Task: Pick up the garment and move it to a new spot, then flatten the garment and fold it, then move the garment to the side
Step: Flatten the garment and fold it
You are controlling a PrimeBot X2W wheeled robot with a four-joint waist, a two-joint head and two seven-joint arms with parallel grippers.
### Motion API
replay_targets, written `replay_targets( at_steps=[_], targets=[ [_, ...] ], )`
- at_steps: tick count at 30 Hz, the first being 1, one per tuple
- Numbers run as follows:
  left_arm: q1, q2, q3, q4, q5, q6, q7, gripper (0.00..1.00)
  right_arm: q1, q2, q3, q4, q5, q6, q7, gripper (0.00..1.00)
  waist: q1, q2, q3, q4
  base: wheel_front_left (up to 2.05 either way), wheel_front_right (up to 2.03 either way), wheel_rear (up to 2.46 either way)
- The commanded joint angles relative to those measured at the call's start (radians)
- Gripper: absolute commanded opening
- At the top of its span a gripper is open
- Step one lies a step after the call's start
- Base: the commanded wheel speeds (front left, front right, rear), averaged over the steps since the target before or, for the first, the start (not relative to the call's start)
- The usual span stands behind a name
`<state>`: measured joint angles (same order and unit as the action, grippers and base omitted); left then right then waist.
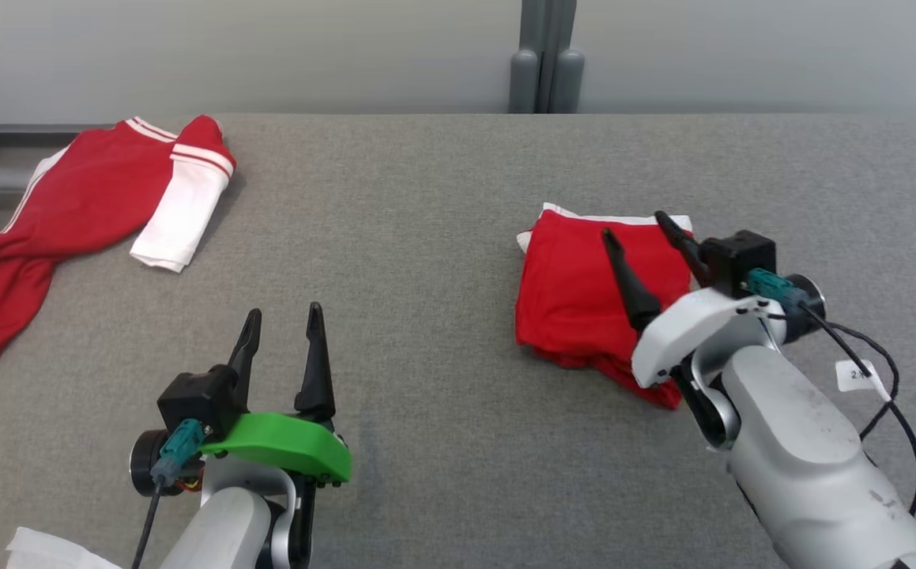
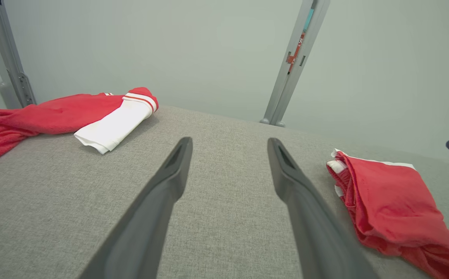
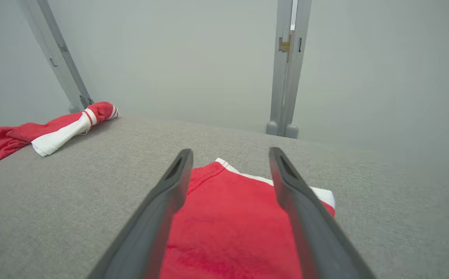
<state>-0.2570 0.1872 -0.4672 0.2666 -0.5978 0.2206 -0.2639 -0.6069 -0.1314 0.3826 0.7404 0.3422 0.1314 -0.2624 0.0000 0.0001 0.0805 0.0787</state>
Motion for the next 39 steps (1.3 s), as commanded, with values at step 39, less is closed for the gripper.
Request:
replay_targets(
  at_steps=[39],
  targets=[
    [0.161,-0.116,0.165,0.105,0.204,-0.115,-0.001,1.00,0.578,0.080,-0.359,-0.471,-0.151,-0.001,0.025,1.00,0.0000,-0.0001,-0.097,-0.045,0.00,0.00,0.00]
  ],
)
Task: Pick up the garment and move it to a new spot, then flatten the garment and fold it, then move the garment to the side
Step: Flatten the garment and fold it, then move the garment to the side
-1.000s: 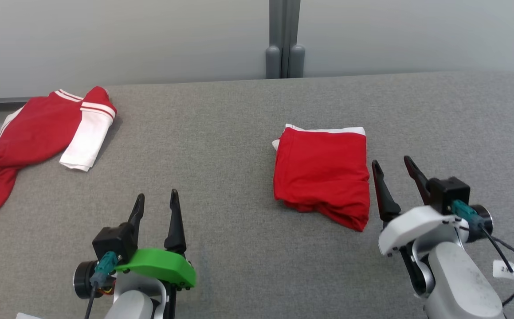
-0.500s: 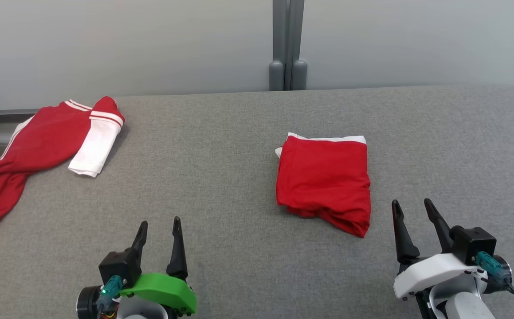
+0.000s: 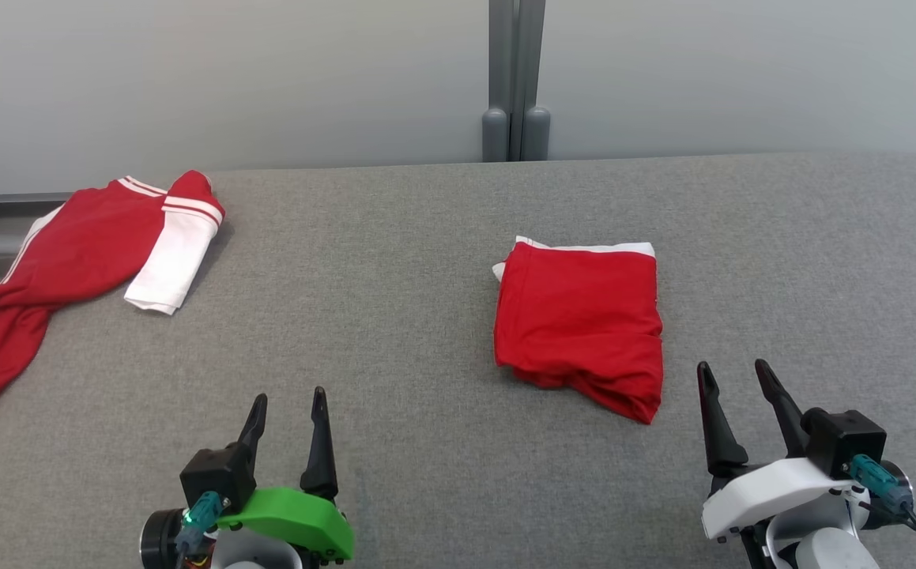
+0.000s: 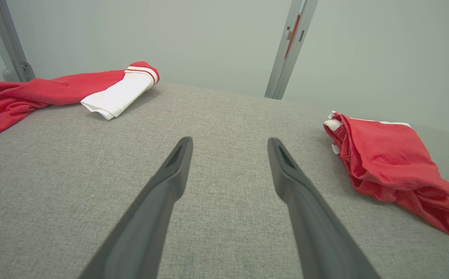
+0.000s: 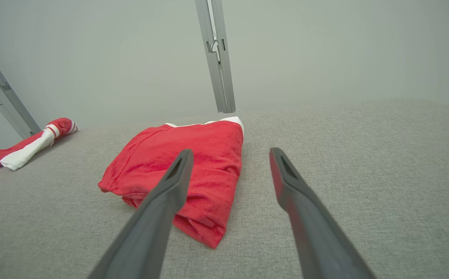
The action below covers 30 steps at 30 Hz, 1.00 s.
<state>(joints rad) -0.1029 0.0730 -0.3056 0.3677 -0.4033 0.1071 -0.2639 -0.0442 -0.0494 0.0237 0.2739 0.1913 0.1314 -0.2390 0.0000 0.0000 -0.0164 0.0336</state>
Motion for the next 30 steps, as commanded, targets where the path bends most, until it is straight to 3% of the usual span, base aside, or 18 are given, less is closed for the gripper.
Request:
replay_targets(
  at_steps=[1,11,21,30],
  targets=[
    [0.007,-0.003,0.004,0.005,0.011,-0.002,-0.001,1.00,0.016,-0.002,-0.003,-0.005,-0.003,-0.001,0.003,1.00,0.0000,0.0000,0.000,0.001,0.00,0.00,0.00],
    [0.003,-0.009,0.026,-0.004,0.018,-0.009,-0.001,1.00,-0.016,-0.002,-0.020,0.007,-0.027,-0.001,0.036,1.00,0.0000,0.0000,0.007,0.006,0.00,0.00,0.00],
    [-0.026,-0.014,0.015,-0.022,0.024,-0.024,0.000,1.00,-0.216,-0.002,-0.103,0.028,-0.097,-0.001,0.356,1.00,0.0000,0.0000,0.048,0.057,0.00,0.00,0.00],
    [-0.053,-0.019,0.020,-0.040,0.017,-0.021,0.000,1.00,-0.348,-0.069,-0.140,0.136,-0.070,-0.001,0.550,1.00,0.0000,0.0000,0.126,0.151,0.00,0.00,0.00]
  ],
)
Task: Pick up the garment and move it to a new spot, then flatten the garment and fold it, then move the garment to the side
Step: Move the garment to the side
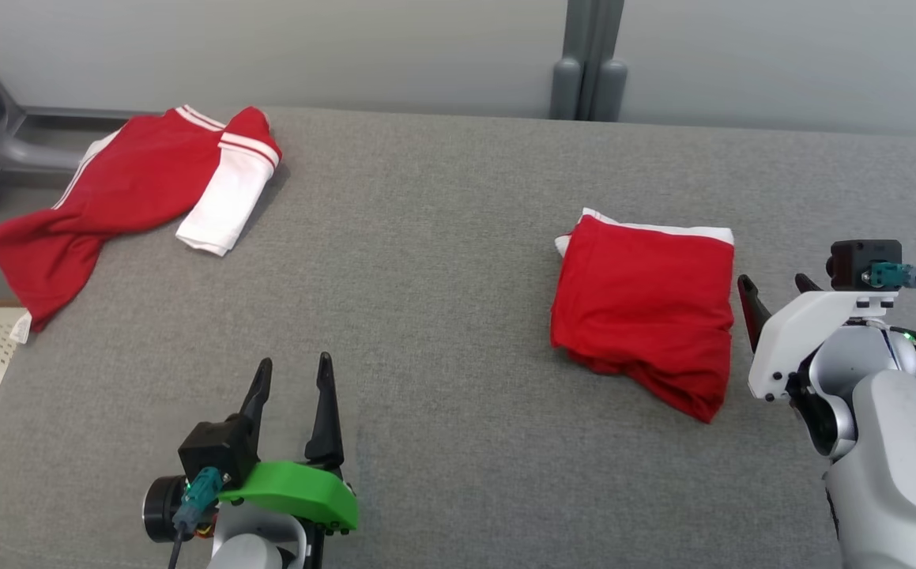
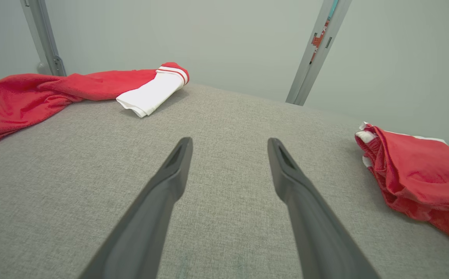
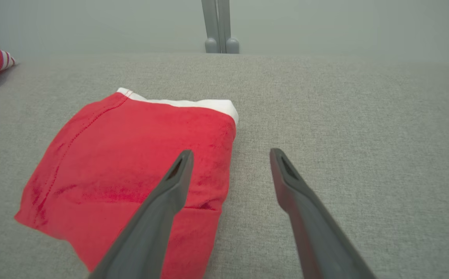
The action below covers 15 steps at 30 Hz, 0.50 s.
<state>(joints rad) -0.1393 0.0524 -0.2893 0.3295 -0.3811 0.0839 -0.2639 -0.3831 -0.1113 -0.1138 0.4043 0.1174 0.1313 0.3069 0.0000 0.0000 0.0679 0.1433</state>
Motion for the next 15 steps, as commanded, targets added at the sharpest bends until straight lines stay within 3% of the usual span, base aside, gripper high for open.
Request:
replay_targets(
  at_steps=[1,14,15],
  targets=[
    [-0.020,0.001,0.007,-0.005,-0.005,0.004,-0.001,1.00,-0.020,-0.018,-0.006,0.023,0.008,-0.001,0.017,1.00,0.0000,0.0000,0.053,0.052,0.00,0.00,0.00],
    [-0.035,-0.001,0.037,-0.023,0.014,-0.003,-0.001,1.00,-0.099,-0.076,0.027,0.240,0.079,-0.001,0.063,1.00,0.0000,0.0000,0.136,0.125,0.00,0.00,0.00],
    [-0.033,-0.002,0.036,-0.021,0.017,-0.003,-0.001,1.00,-0.099,-0.075,0.035,0.251,0.086,-0.001,0.061,0.49,0.0000,0.0000,0.136,0.123,0.00,0.00,0.00]
  ],
)
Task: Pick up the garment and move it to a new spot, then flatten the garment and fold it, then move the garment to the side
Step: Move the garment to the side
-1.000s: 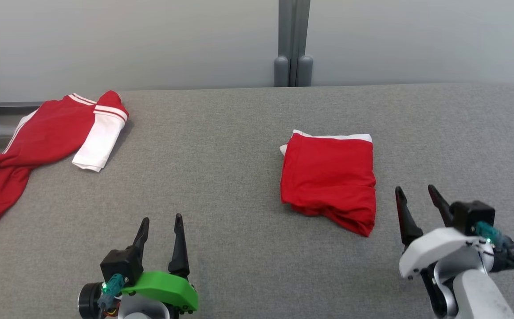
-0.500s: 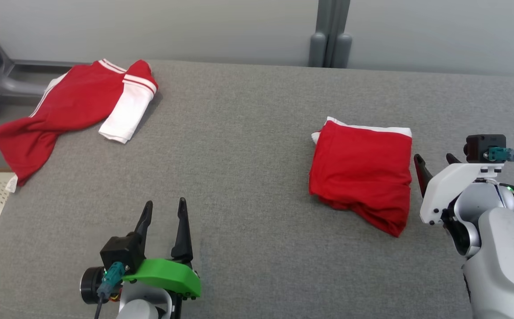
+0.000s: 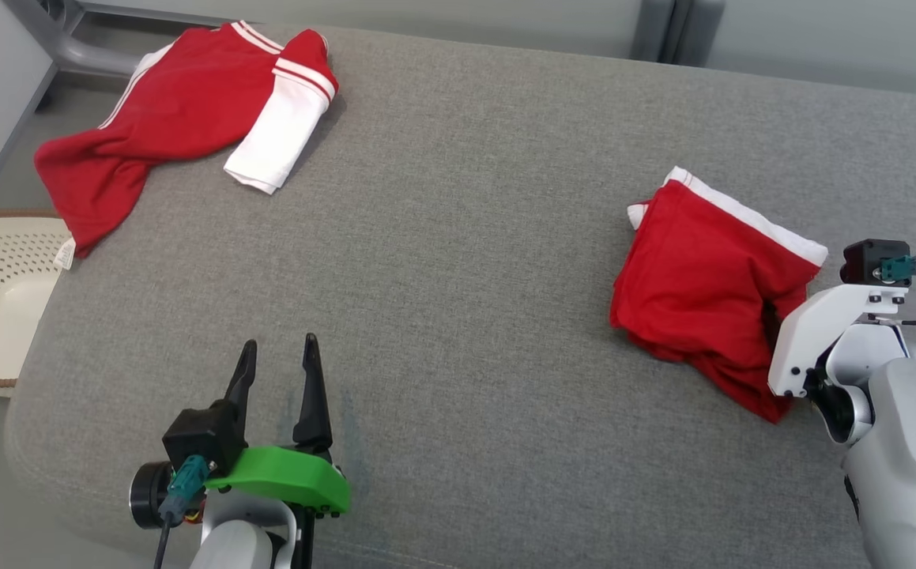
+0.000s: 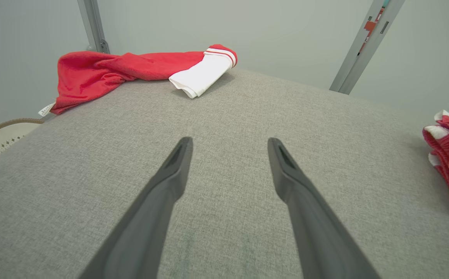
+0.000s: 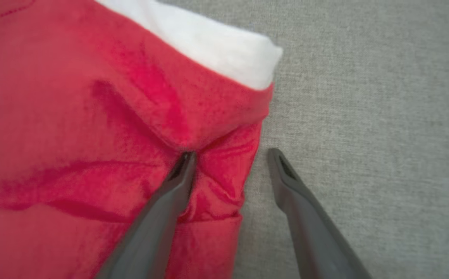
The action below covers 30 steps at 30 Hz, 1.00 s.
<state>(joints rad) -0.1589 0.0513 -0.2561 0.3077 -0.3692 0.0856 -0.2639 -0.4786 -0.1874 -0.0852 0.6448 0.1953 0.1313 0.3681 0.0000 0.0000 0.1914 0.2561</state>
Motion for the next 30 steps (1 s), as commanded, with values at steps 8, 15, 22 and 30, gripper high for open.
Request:
replay_targets(
  at_steps=[8,15,22,30],
  targets=[
    [-0.022,0.000,-0.019,-0.007,0.033,-0.017,-0.001,1.00,-0.037,-0.016,0.062,0.027,0.027,-0.002,-0.079,0.00,0.0000,0.0000,0.008,-0.067,0.00,0.00,0.00],
    [-0.049,0.000,-0.057,-0.032,0.012,-0.027,-0.001,1.00,-0.079,-0.065,0.107,0.017,0.019,-0.002,-0.145,0.00,0.0000,0.0000,0.040,-0.223,0.00,0.00,0.00],
    [-0.091,0.006,-0.093,-0.047,0.038,-0.028,0.006,1.00,-0.096,-0.129,0.062,0.009,0.017,-0.001,-0.212,0.00,0.0000,0.0000,0.093,-0.405,0.00,0.00,0.00],
    [-0.114,0.038,-0.112,-0.070,0.056,-0.023,0.046,1.00,-0.126,-0.124,0.012,0.054,0.007,-0.001,-0.261,0.00,0.0000,0.0000,0.138,-0.518,0.00,0.00,0.00]
  ],
)
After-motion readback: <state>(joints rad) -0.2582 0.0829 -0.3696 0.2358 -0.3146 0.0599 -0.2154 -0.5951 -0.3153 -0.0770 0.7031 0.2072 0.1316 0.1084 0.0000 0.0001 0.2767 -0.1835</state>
